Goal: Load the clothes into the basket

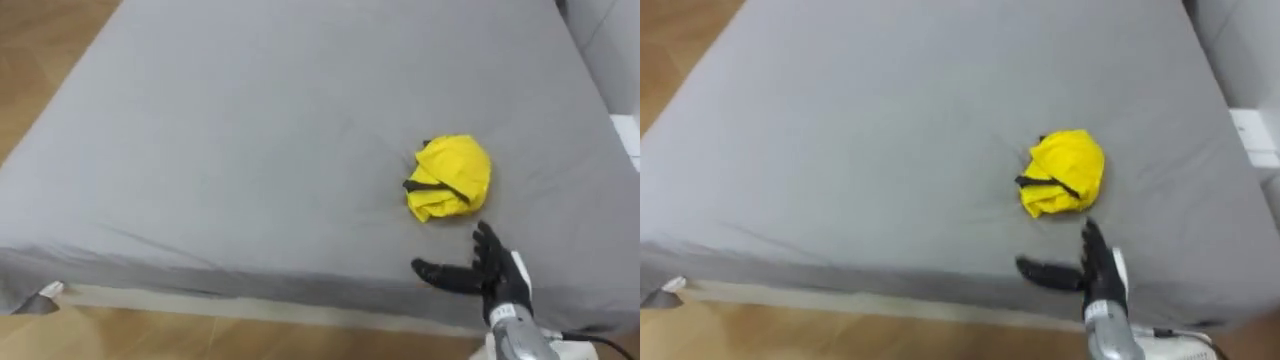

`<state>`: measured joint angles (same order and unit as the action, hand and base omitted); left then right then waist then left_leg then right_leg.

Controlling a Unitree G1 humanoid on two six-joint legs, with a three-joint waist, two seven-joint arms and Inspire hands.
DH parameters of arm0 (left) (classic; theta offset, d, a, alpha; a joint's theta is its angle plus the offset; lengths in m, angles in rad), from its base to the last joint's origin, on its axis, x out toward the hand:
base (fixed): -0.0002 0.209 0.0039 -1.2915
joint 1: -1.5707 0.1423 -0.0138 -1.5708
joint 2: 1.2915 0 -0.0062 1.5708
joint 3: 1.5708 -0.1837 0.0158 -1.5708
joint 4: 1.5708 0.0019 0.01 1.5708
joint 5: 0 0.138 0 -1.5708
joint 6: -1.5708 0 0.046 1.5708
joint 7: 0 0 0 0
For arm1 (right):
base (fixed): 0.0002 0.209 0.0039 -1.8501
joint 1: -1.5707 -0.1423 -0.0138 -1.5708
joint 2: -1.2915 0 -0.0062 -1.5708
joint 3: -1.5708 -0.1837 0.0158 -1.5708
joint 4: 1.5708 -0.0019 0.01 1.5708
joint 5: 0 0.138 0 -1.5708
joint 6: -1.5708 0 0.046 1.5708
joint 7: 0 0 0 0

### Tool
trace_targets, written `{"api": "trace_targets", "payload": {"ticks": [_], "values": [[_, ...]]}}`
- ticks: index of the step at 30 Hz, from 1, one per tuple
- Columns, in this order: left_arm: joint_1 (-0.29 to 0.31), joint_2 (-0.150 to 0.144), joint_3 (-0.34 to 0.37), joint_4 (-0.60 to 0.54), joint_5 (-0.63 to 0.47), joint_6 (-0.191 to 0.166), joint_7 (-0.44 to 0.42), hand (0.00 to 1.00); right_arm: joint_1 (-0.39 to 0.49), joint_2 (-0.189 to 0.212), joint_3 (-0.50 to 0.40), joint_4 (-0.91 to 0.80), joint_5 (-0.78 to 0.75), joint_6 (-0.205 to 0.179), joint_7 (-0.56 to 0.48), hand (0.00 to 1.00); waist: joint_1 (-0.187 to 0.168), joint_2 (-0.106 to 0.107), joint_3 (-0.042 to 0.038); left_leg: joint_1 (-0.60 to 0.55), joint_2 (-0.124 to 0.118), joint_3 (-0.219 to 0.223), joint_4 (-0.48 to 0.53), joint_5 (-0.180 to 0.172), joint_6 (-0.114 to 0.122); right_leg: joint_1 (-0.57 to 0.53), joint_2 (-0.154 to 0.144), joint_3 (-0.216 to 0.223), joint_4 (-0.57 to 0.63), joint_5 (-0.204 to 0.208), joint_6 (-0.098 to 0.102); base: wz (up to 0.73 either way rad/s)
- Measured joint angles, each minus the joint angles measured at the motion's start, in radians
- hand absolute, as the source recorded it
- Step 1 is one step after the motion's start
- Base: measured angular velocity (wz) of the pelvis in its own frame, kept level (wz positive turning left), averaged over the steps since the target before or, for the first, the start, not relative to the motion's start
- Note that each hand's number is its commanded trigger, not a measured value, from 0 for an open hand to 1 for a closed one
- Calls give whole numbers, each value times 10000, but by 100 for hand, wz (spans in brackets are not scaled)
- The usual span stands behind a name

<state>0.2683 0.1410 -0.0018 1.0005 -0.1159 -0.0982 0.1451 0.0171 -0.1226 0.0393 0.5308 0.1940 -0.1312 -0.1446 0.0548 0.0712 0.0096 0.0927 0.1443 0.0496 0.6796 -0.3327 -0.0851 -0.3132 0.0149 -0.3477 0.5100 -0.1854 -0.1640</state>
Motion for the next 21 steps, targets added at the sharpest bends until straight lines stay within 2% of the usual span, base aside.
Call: {"api": "trace_targets", "payload": {"ticks": [1, 2, 3, 4, 6, 8, 9, 10, 11, 12, 13, 15, 17, 21], "values": [[-19, -9, -14, -104, -26, 74, 1, 0, -15, -23, 1, 7, -28, 10, -111, 0, -117, -90, 51, -387, 26, 24, 446, -29, -65, 353, 11, 109, -195, -100, 30, 50], [-13, -59, -33, -201, -125, 65, 4, 0, 34, -21, 1, 6, -26, 11, -195, 0, -255, -189, 94, -783, -8, 131, 459, -108, 63, 820, 15, 253, -669, -78, 102, 51], [-12, -82, -35, -231, -121, 66, 6, 0, 85, -24, -26, 6, -24, 8, -207, 0, -338, -246, 104, -996, -35, 226, 398, -118, 80, 1034, 15, 294, -912, -57, 138, 31], [15, -105, -30, -300, -112, 62, 22, 0, 199, -34, -38, 11, -25, 9, -232, 0, -307, -371, 72, -1396, -181, 333, 142, -139, 116, 1384, 16, 417, -1304, -21, 198, 0], [34, -111, -12, -388, -96, 52, 31, 0, 256, -26, -35, 5, -32, 10, -331, 0, -224, -419, 34, -1915, -349, 452, -592, -139, 124, 1810, 26, 592, -1764, -13, 256, -21], [12, -147, 1, -384, -99, 55, 33, 0, 222, -40, -38, -6, -4, 10, -526, 0, -128, -446, -15, -2348, -554, 510, -1738, -66, 185, 2022, 17, 996, -1908, -35, 354, -46], [38, -198, 4, -379, -86, 57, 30, 0, 157, -62, -29, -17, -44, 10, -594, 0, 76, -454, -42, -2644, -656, 529, -2672, 361, 343, 2051, 11, 1193, -1964, -26, 382, -81], [54, -221, 12, -372, -82, 58, 25, 0, 114, -58, -23, -35, -168, 23, -630, 0, 145, -422, -151, -2814, -756, 485, -3232, 1346, 472, 2070, -14, 1561, -1969, -45, 483, -79], [67, -229, 16, -371, -84, 61, 18, 0, 107, -60, -11, -82, -303, 21, -625, 0, 152, -401, -170, -2802, -804, 486, -3513, 1949, 649, 2105, -29, 1645, -1987, -74, 546, -54], [116, -230, 82, -307, -98, 59, -3, 0, 107, -36, -4, -135, -527, 21, -630, 0, 82, -461, -213, -2549, -934, 511, -3881, 2075, 694, 2160, -128, 1750, -2048, -129, 659, -18], [-15, -222, 123, -268, -111, 62, -28, 0, 125, -54, -5, -321, -682, 30, -644, 0, 16, -539, -172, -2356, -1074, 536, -4141, 2172, 750, 2211, -219, 1800, -2114, -166, 733, -7], [-131, -222, 119, -279, -129, 61, -124, 0, 138, -94, -9, -631, -845, 30, -665, 0, -18, -620, -166, -2260, -1225, 543, -4353, 2181, 767, 2260, -270, 1826, -2259, -182, 806, -5], [-189, -216, 108, -285, -136, 107, -203, 0, 118, -117, -6, -872, -846, 27, -848, 0, -33, -665, -173, -2203, -1274, 537, -4515, 2181, 768, 2295, -298, 1821, -2402, -176, 848, 3], [-371, -197, 109, -338, -96, 400, -203, 0, 2, -139, 67, -1140, -906, 27, -1281, 0, -37, -725, -93, -2238, -1382, 294, -4731, 2181, 768, 2418, -323, 1617, -2757, -176, 897, 19]]}}
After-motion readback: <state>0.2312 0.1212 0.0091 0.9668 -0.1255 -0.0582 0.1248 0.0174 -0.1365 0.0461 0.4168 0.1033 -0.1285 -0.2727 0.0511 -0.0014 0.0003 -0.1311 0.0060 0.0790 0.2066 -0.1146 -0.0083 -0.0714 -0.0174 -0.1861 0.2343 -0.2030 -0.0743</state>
